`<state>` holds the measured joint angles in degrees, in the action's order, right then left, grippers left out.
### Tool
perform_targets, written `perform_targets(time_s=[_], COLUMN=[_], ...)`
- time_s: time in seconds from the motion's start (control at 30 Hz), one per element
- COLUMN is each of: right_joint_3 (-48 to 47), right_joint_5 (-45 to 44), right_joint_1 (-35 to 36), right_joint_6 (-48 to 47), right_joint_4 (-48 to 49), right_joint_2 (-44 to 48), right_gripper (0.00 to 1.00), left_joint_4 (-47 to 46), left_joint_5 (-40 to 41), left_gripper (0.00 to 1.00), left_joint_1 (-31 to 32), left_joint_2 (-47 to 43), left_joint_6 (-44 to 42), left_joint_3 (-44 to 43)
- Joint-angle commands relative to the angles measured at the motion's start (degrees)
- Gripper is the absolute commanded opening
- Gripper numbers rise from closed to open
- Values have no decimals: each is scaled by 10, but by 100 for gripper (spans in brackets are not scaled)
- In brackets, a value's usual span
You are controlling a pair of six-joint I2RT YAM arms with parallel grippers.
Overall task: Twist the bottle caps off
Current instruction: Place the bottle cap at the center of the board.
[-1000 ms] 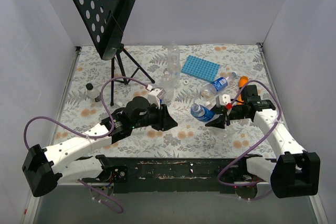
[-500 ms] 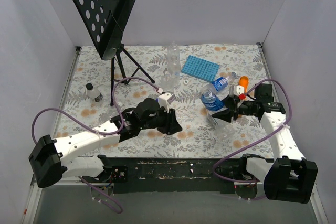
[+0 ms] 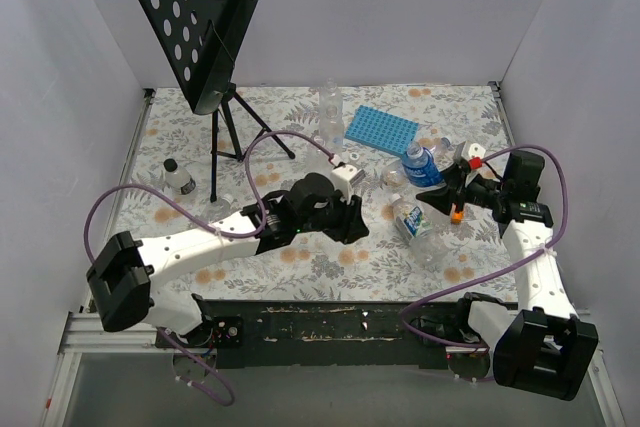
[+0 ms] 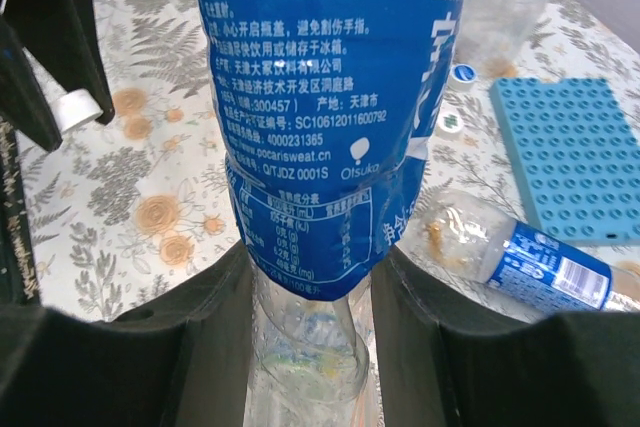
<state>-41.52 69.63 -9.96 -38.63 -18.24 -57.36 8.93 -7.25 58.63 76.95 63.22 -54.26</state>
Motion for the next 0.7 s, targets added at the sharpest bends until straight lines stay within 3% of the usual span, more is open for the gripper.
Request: perform_targets(time_s=[0.0, 0.17, 0.37, 0.67], right_joint_3=[-8, 6, 45, 60], right_joint_5=[-55, -88, -61, -38], right_joint_1=[-5, -17, -62, -81], right_joint_6=[116, 179, 221, 243], right_joint_4=[128, 201, 236, 250], right_joint_2=[-2, -8, 3, 6], right_gripper=[17, 17, 17, 17], left_joint_4=[0, 70, 161, 209], left_joint_5=[31, 56, 131, 153], left_gripper=[0, 0, 0, 0], left_joint_1=[3, 2, -7, -49], left_joint_2=[44, 143, 276, 411], left_joint_6=[-46, -74, -107, -133], left_joint_3=[-72, -190, -326, -464])
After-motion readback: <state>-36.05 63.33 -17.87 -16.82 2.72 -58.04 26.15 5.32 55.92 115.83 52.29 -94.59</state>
